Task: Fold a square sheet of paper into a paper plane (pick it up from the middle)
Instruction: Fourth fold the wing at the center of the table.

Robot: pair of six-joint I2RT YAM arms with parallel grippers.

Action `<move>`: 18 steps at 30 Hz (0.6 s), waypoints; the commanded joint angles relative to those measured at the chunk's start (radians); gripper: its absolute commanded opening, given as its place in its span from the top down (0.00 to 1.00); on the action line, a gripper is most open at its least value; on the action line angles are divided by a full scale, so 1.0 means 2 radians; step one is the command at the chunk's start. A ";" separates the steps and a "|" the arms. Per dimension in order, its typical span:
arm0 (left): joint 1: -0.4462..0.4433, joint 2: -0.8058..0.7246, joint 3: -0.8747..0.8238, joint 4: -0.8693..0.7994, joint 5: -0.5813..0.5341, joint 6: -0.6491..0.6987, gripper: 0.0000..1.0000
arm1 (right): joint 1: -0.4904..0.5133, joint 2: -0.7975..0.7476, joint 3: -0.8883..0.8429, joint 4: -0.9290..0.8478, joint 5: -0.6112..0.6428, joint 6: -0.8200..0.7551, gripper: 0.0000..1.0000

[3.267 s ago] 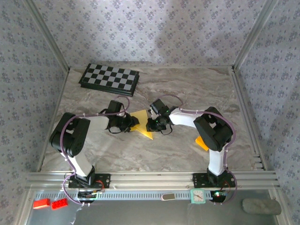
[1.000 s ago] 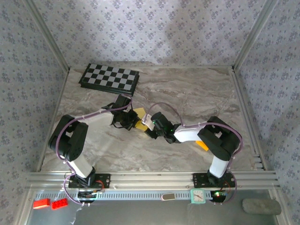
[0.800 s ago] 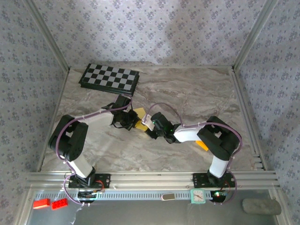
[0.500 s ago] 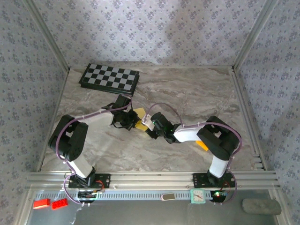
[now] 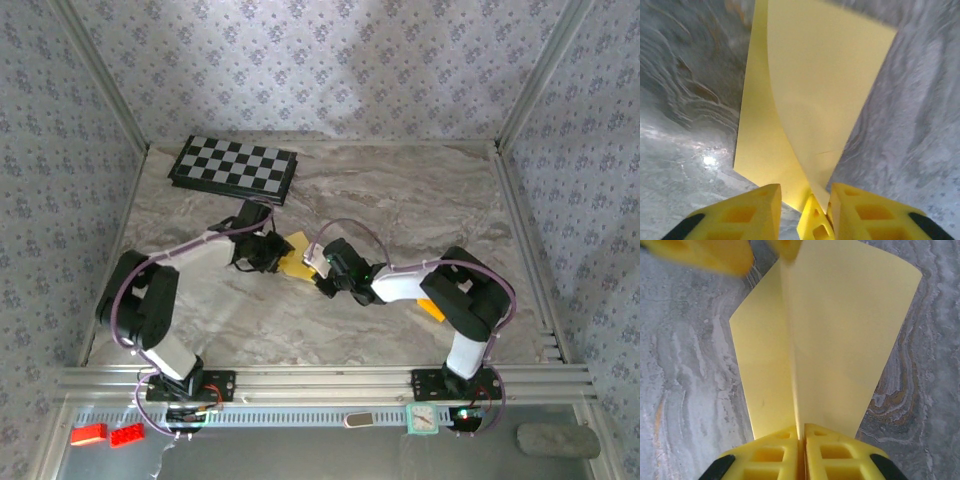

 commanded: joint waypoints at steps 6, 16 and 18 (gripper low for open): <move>0.015 -0.080 -0.054 0.034 -0.014 0.015 0.58 | -0.028 0.000 -0.016 0.030 -0.090 0.050 0.93; -0.007 -0.054 -0.109 0.153 0.047 -0.001 0.66 | -0.060 0.005 -0.018 0.043 -0.160 0.084 0.93; -0.014 -0.043 -0.109 0.167 0.050 0.001 0.68 | -0.065 0.009 -0.017 0.045 -0.171 0.088 0.93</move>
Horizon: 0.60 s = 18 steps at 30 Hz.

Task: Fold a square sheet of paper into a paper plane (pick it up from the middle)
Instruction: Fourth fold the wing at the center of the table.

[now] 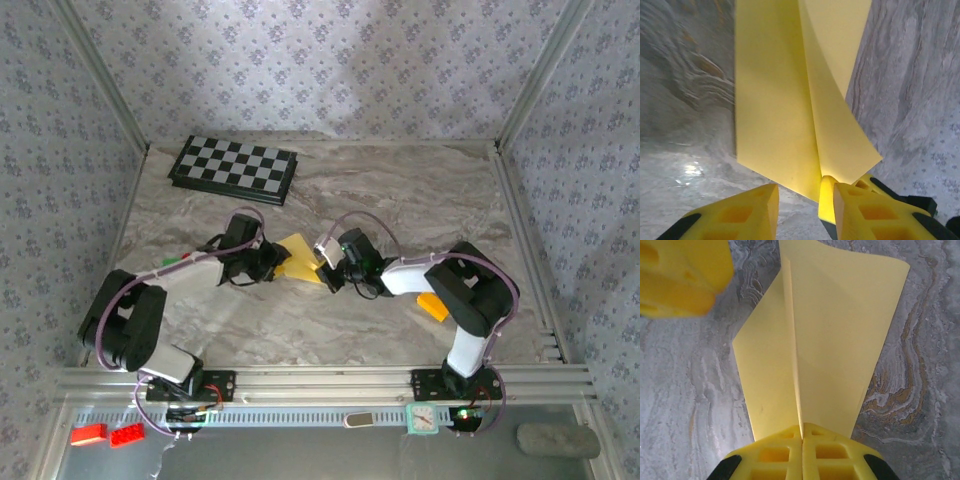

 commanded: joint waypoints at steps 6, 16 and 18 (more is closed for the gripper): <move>-0.014 0.041 0.008 0.054 0.019 0.023 0.73 | -0.013 0.013 0.000 0.008 -0.047 0.021 0.93; -0.015 0.077 0.027 0.050 0.017 0.045 0.71 | -0.018 0.019 0.007 -0.008 -0.054 0.028 0.91; -0.015 0.082 0.031 0.047 0.015 0.046 0.70 | -0.019 0.020 0.009 -0.013 -0.056 0.030 0.91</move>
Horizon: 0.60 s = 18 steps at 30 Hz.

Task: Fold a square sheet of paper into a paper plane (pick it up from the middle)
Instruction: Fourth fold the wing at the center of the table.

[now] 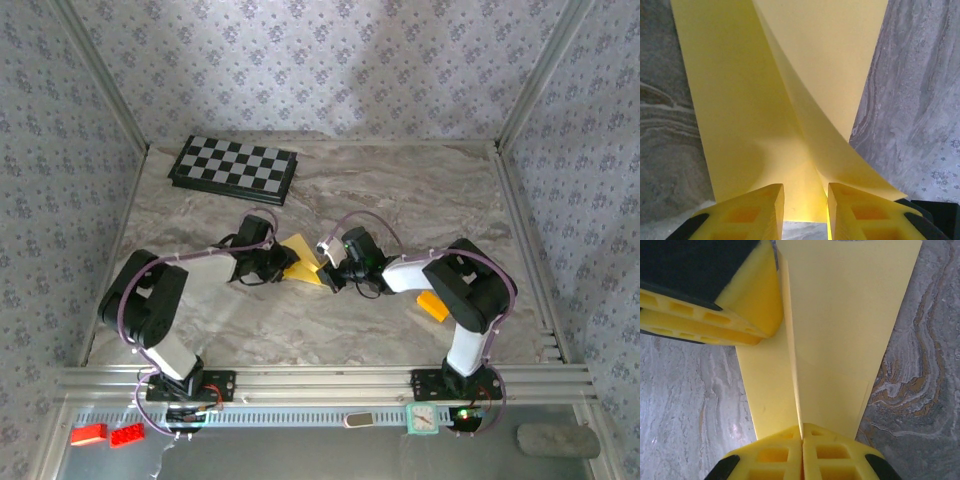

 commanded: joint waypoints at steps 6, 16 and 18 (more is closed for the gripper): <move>-0.005 0.021 0.020 -0.002 0.003 0.014 0.68 | -0.005 0.008 0.013 -0.022 -0.012 0.013 0.89; -0.005 0.034 0.025 -0.038 -0.006 0.018 0.65 | -0.006 0.001 0.019 -0.052 -0.007 0.023 0.81; -0.005 0.036 0.027 -0.043 -0.006 0.019 0.64 | -0.006 -0.001 0.019 -0.057 -0.005 0.023 0.79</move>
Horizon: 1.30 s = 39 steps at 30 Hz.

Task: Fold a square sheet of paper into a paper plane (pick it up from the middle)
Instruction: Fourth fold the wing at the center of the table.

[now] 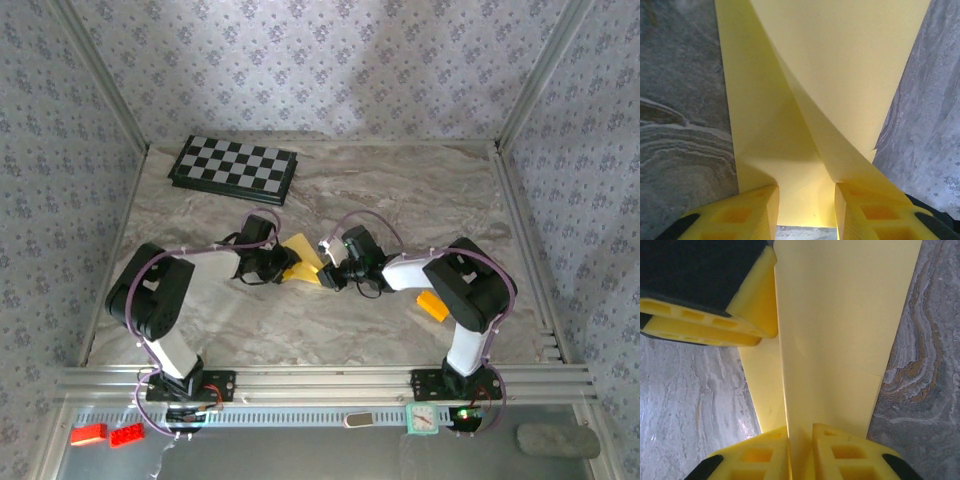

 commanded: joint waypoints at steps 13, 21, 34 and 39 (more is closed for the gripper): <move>-0.006 0.022 0.016 -0.045 -0.007 0.017 0.61 | 0.005 0.003 0.021 -0.059 0.026 -0.001 0.74; -0.006 0.024 0.016 -0.049 -0.010 0.015 0.60 | 0.012 -0.008 0.026 -0.079 0.051 -0.003 0.73; -0.006 0.029 0.016 -0.060 -0.010 0.012 0.57 | 0.027 -0.032 0.031 -0.104 0.102 -0.016 0.75; -0.006 0.030 0.016 -0.061 -0.011 0.012 0.56 | 0.029 -0.027 0.034 -0.107 0.096 -0.020 0.77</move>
